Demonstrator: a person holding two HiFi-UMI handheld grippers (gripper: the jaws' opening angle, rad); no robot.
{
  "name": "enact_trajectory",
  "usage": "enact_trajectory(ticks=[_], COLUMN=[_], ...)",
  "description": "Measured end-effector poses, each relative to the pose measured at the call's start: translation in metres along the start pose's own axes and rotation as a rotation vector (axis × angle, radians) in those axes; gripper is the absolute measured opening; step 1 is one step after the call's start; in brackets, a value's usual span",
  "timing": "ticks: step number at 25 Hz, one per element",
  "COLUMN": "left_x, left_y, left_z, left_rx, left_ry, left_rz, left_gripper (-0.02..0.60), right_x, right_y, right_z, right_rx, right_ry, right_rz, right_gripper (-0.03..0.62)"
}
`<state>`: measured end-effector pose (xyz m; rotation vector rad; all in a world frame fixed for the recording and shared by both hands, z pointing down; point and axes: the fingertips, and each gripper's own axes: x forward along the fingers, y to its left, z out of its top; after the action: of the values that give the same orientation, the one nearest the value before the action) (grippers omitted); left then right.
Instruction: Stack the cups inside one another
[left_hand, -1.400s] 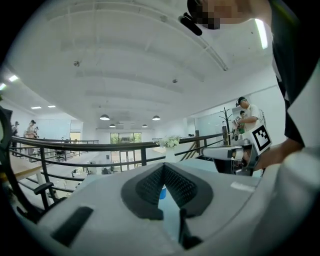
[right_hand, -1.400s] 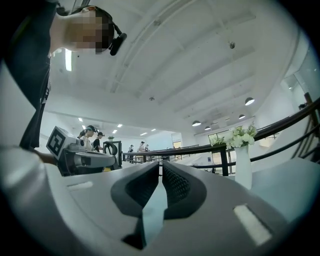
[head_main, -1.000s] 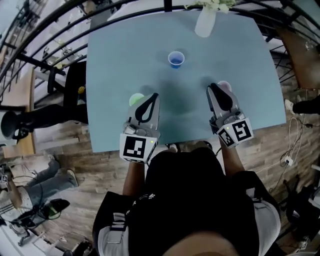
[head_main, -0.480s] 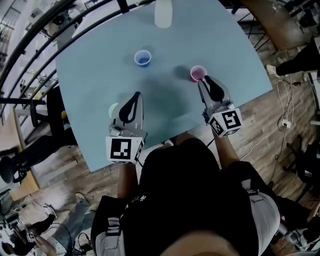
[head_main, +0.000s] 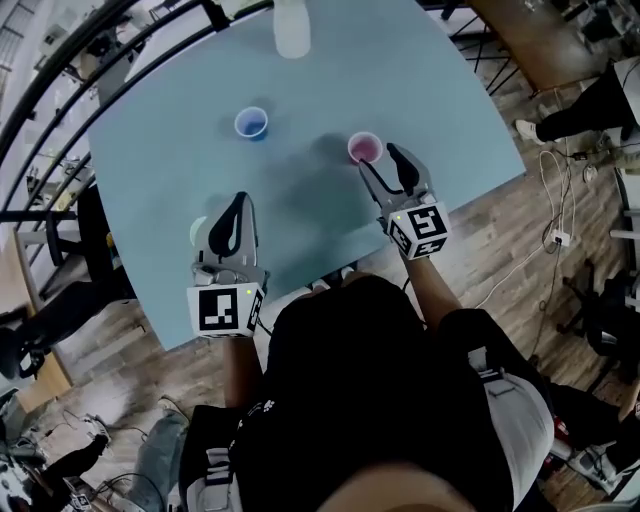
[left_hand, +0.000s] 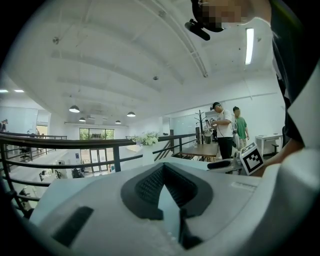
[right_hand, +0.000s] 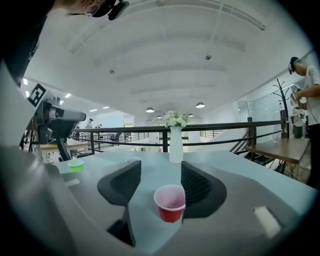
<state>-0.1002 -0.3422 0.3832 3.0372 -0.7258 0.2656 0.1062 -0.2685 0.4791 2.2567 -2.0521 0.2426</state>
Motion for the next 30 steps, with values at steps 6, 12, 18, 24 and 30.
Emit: enact_trajectory(ticks=[6, 12, 18, 24, 30], left_x=[-0.003, -0.013, -0.02, -0.024, -0.027], left_y=[0.0, 0.007, 0.013, 0.015, 0.019], left_z=[0.006, 0.007, 0.005, 0.001, 0.003], left_rx=[0.005, 0.011, 0.019, 0.022, 0.023], left_ry=[0.004, 0.009, 0.024, 0.034, 0.039], left_rz=[0.059, 0.121, 0.16, 0.194, 0.217], left_gripper=[-0.009, -0.009, -0.009, -0.009, -0.009], right_x=[0.016, 0.029, 0.042, 0.049, 0.055], right_y=[-0.007, -0.01, -0.015, -0.019, -0.019], right_z=[-0.025, -0.044, -0.064, -0.08, -0.086], right_rx=[-0.031, -0.052, -0.054, -0.052, -0.038], right_ry=[0.074, 0.129, 0.18, 0.215, 0.23], right_rz=[0.03, 0.048, 0.051, 0.064, 0.076], right_gripper=[0.288, 0.331, 0.359, 0.365, 0.364])
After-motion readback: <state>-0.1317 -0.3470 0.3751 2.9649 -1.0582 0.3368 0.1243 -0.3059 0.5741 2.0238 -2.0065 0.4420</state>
